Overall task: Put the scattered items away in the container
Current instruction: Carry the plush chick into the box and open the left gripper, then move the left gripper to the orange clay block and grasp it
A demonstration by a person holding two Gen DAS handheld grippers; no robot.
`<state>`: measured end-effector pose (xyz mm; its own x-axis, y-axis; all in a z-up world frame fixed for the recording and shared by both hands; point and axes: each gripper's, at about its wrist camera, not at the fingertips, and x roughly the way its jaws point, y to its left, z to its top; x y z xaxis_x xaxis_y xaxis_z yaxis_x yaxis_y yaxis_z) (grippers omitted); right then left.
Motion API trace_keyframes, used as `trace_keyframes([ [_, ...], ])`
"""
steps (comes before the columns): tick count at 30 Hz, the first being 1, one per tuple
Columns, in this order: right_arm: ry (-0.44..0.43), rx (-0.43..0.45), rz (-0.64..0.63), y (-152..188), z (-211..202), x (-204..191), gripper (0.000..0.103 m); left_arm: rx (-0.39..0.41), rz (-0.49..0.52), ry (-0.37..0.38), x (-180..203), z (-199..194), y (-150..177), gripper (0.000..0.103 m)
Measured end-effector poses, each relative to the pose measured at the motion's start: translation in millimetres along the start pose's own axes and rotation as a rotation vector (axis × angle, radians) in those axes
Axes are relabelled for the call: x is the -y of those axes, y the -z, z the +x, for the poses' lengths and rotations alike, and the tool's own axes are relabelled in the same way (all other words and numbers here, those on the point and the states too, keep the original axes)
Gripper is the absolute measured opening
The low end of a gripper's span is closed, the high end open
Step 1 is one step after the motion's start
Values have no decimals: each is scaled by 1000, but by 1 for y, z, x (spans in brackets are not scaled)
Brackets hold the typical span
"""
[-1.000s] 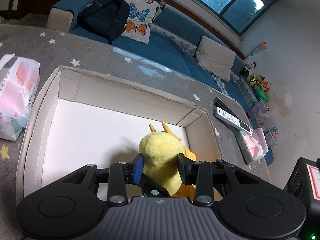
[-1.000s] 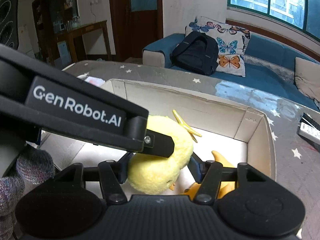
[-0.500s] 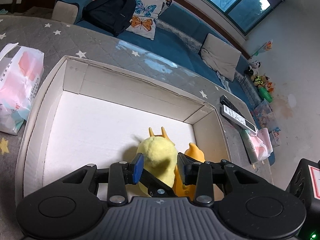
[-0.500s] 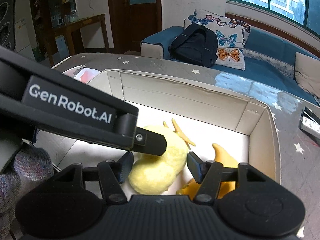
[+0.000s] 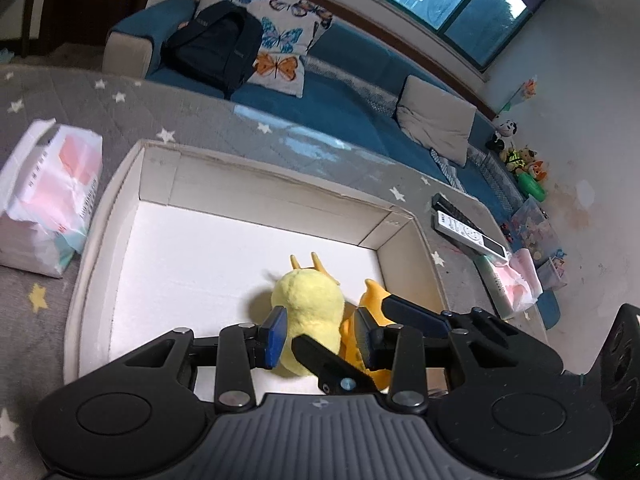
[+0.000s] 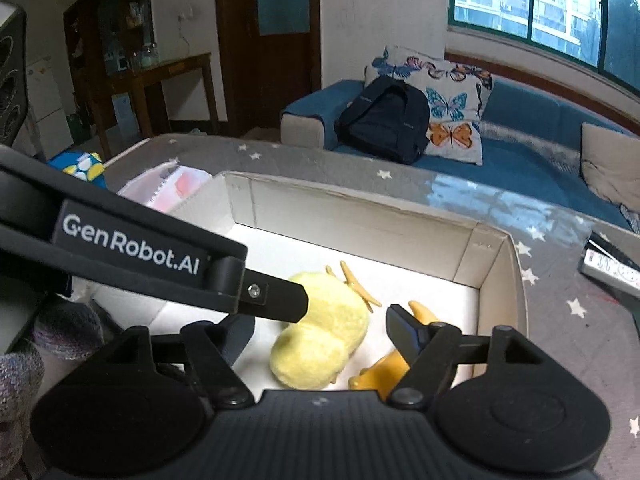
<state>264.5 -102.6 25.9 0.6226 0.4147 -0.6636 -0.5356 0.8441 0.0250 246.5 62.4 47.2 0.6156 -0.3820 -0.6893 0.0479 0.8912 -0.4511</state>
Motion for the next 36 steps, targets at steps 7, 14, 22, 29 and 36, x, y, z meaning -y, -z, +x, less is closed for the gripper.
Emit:
trace_keyframes([
  [7,19,56,-35,10,-37,-10,87,28,47,-1,16,-25,18,39],
  [14,26,106,-31,29,-72,-11,100,71,102,-9,33,-50,44,39],
  [22,63,115,-18,62,-103,-9,103,92,166,1,51,-68,81,39],
  [29,136,148,-70,99,-126,-14,103,43,183,2,58,-68,113,39],
  [36,112,126,-66,134,-138,-18,103,-24,221,1,65,-58,142,39],
])
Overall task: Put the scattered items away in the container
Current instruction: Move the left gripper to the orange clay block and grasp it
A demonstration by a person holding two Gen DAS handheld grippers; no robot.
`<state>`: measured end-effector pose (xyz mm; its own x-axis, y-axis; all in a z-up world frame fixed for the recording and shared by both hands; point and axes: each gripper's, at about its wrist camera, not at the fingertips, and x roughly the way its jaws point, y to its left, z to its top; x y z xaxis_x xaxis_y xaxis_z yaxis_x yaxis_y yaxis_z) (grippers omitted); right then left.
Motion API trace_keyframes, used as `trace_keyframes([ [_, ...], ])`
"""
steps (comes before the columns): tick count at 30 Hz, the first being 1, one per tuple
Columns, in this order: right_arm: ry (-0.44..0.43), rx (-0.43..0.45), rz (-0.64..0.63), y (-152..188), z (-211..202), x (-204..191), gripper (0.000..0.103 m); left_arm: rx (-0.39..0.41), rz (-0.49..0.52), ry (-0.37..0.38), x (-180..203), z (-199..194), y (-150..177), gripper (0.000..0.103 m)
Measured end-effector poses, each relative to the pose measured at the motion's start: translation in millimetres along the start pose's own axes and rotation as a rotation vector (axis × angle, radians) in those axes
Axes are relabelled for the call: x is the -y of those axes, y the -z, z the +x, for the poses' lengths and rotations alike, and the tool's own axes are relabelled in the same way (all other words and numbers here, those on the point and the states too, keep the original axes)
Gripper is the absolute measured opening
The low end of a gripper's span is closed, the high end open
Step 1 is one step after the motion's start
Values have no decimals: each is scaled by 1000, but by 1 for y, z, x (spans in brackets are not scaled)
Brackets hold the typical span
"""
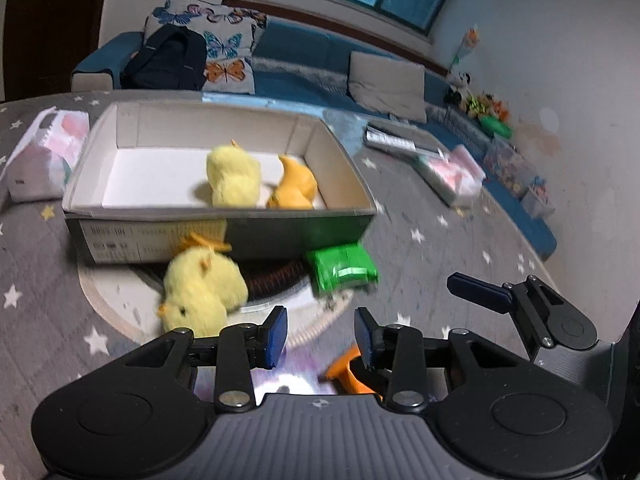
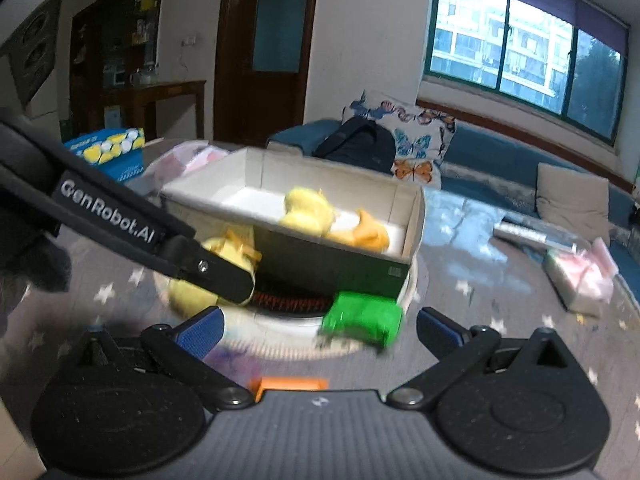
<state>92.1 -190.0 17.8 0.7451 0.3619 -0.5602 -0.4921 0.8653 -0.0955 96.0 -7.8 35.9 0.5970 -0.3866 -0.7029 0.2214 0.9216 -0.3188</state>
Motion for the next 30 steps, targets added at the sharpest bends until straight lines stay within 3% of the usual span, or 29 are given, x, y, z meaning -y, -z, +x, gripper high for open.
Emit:
trace_keyframes([
  [8,-31,-87,28,38,-1,-4,103,-75,-15,42,5,16,25,39],
  [15,-57,-124,46,47,7,-11,102,-117,-64,73,4,24,33,39],
  [30,-56,-167,120,47,19,-5,76,-172,-145,105,0,44,32,39],
])
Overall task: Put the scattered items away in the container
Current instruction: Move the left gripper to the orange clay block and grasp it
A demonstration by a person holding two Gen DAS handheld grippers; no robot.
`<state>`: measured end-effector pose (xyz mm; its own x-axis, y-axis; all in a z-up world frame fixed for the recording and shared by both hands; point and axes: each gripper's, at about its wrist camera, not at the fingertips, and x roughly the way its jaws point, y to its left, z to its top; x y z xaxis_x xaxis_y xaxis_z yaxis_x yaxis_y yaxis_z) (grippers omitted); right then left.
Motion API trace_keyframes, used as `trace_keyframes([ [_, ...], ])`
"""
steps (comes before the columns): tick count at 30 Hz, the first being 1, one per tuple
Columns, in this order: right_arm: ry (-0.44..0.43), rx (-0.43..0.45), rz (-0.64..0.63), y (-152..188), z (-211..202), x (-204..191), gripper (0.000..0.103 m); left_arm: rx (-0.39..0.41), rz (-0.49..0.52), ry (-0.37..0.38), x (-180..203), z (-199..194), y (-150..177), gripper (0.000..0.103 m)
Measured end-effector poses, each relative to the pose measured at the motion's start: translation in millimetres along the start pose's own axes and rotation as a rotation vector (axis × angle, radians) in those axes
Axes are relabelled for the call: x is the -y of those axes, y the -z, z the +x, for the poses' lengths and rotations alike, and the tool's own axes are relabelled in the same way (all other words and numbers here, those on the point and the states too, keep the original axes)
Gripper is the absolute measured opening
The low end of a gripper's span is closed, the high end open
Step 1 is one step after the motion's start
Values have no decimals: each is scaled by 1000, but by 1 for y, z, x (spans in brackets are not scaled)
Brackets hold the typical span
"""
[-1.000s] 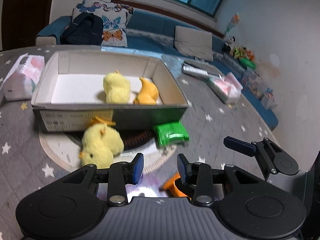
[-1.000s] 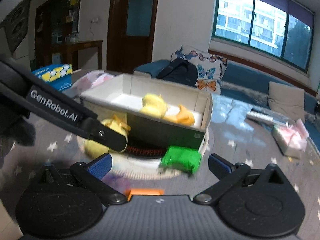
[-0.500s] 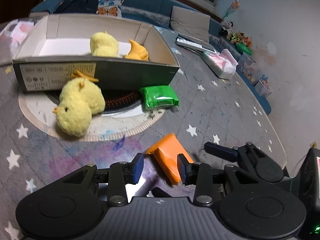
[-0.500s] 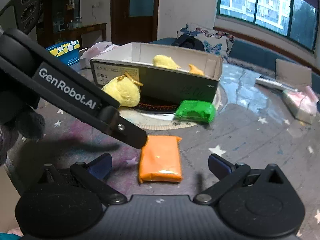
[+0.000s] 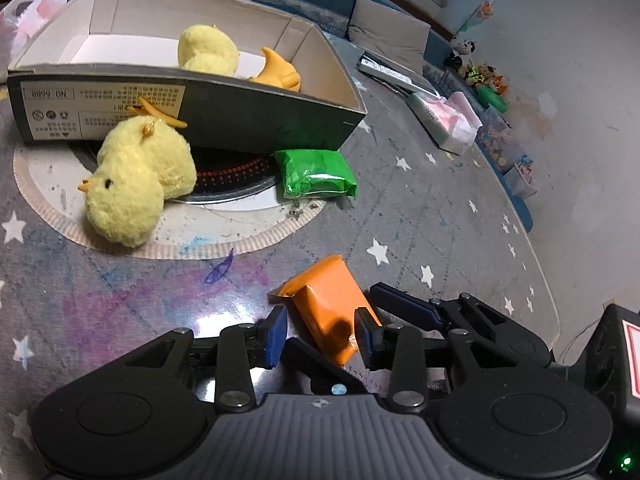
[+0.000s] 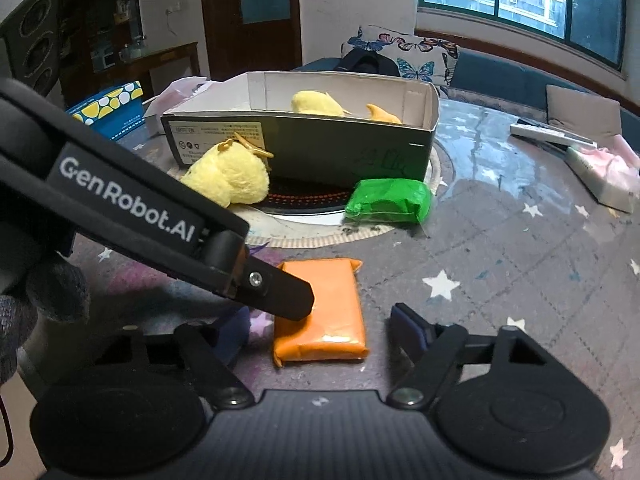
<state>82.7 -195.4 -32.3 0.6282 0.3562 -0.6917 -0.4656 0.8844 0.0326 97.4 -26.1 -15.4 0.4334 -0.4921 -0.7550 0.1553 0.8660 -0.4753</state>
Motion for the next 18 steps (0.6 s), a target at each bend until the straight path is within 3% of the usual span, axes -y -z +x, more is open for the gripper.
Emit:
trace_keyframes([
  [6,23,2,-6,-1,-1,-2,62,-12,-22,6,-3,5,-1,39],
  [10,15,8,7,-2,-2,-1,46,-21,-36,14,-2,7,-3,39],
  [18,-5,10,17,-7,-4,-2,45,-23,-60,18,-3,5,-9,39],
])
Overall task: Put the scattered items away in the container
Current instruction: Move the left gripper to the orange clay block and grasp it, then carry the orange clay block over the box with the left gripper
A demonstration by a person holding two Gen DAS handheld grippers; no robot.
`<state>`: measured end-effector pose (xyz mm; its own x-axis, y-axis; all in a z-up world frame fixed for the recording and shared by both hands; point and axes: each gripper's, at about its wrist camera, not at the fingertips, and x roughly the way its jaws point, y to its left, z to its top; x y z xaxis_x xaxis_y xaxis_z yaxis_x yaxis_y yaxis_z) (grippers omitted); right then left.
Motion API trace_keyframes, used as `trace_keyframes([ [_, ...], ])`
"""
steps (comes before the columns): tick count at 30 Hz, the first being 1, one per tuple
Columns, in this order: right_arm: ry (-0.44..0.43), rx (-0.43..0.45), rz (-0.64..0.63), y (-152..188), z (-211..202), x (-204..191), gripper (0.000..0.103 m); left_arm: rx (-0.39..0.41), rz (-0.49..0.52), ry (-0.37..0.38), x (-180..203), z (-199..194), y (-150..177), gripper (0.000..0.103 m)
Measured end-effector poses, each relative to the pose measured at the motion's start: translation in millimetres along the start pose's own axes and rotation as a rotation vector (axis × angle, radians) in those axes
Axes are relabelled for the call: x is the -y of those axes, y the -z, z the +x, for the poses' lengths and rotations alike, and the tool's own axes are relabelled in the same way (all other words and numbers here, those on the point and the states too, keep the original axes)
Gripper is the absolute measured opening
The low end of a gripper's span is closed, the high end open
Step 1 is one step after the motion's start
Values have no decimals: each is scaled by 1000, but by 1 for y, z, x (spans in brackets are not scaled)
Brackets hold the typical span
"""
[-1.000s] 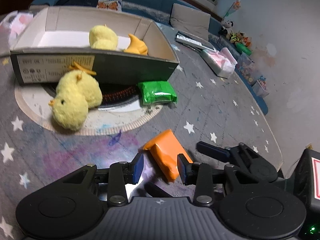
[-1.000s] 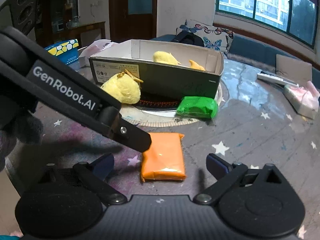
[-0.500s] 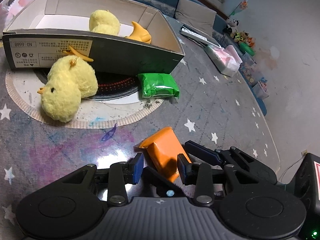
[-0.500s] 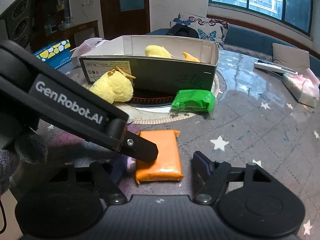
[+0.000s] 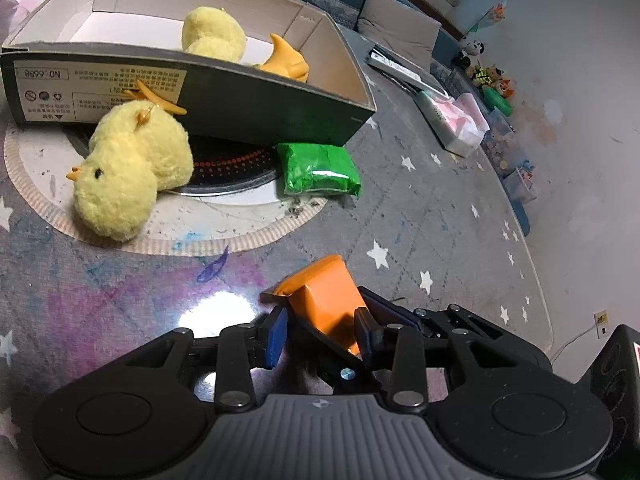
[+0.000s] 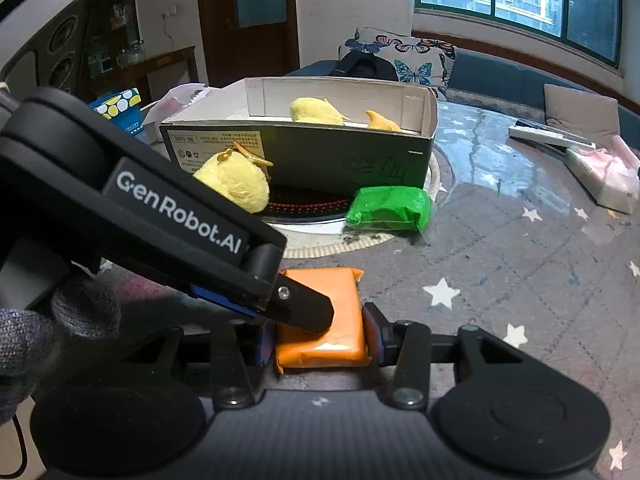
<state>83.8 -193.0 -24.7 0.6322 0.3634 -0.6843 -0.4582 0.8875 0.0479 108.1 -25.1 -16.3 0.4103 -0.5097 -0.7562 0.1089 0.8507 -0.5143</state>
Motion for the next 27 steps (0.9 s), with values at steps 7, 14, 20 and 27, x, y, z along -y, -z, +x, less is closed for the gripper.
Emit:
trace_keyframes([
  [7,-6,43,-10,-21,-3,-1,45,45,-1,4,4,-15,-23,39],
  [14,1,106,-43,-61,-1,1,45,117,28,-11,11,-30,-61,39],
  [20,11,147,-81,-100,15,2,45,166,27,-41,8,-35,-99,38],
  [27,20,159,-98,-131,45,5,44,179,2,-71,-3,-22,-137,36],
])
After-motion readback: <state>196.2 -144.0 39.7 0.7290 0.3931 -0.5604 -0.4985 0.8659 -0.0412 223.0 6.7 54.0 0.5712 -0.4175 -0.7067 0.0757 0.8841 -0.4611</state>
